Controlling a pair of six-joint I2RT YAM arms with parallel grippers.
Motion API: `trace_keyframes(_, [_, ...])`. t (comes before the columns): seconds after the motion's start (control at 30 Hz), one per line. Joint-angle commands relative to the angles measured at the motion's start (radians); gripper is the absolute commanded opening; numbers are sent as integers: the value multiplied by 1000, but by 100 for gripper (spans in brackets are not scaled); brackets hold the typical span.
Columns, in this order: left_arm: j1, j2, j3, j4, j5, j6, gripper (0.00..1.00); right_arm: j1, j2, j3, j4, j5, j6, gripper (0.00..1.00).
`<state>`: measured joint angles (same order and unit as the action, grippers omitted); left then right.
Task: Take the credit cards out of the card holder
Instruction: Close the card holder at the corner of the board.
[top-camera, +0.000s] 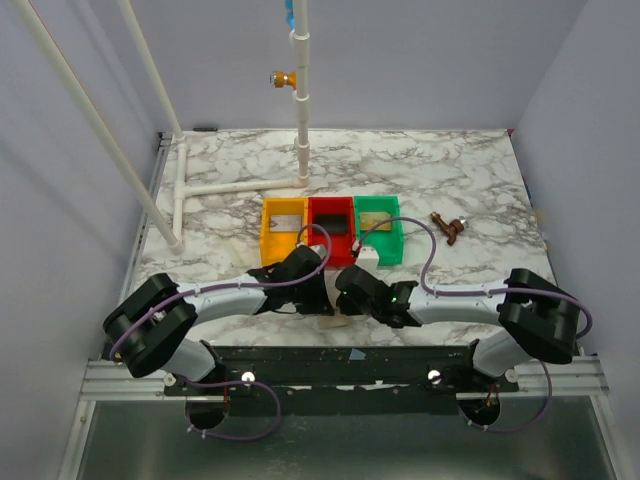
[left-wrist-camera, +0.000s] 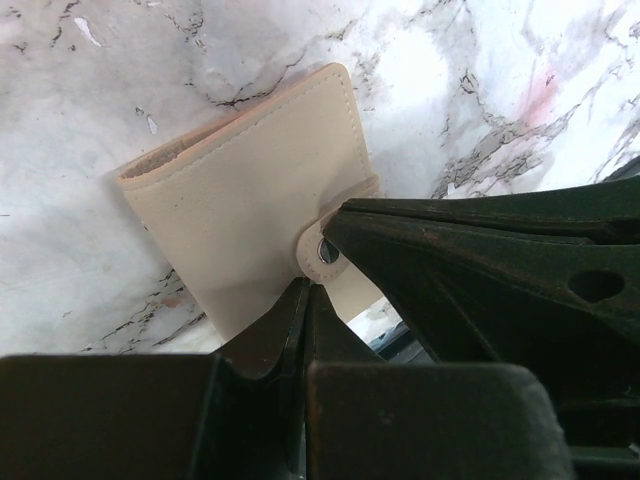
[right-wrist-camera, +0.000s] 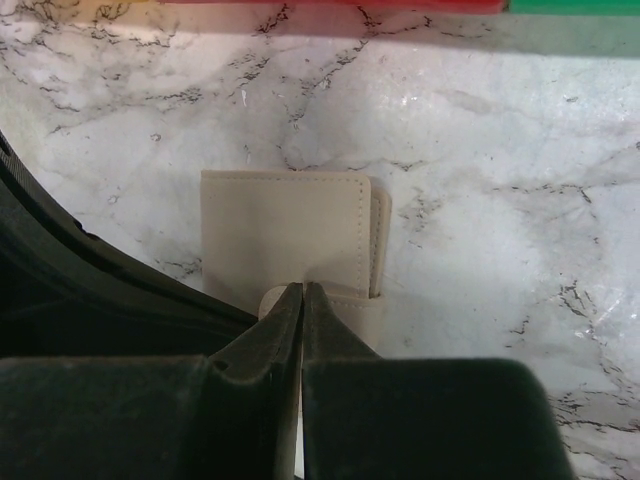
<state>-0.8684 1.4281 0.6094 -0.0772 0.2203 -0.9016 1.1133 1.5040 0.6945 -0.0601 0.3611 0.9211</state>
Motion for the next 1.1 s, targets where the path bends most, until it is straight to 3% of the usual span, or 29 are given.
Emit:
trace_keyframes(0.0, [18,-18,-25,21,35,-16,0,15,12,-38,-56,64,-43,4])
trace_keyframes(0.53, [43,-53,-28,25,74,-23,0,108,149,88,-147,245,-56,4])
trace_keyframes(0.83, [53,-120,-21,-6,72,-17,0,108,88,53,-115,224,-21,4])
trace_keyframes(1.07, [55,-109,-14,-5,71,-7,0,95,-3,82,-119,210,-22,17])
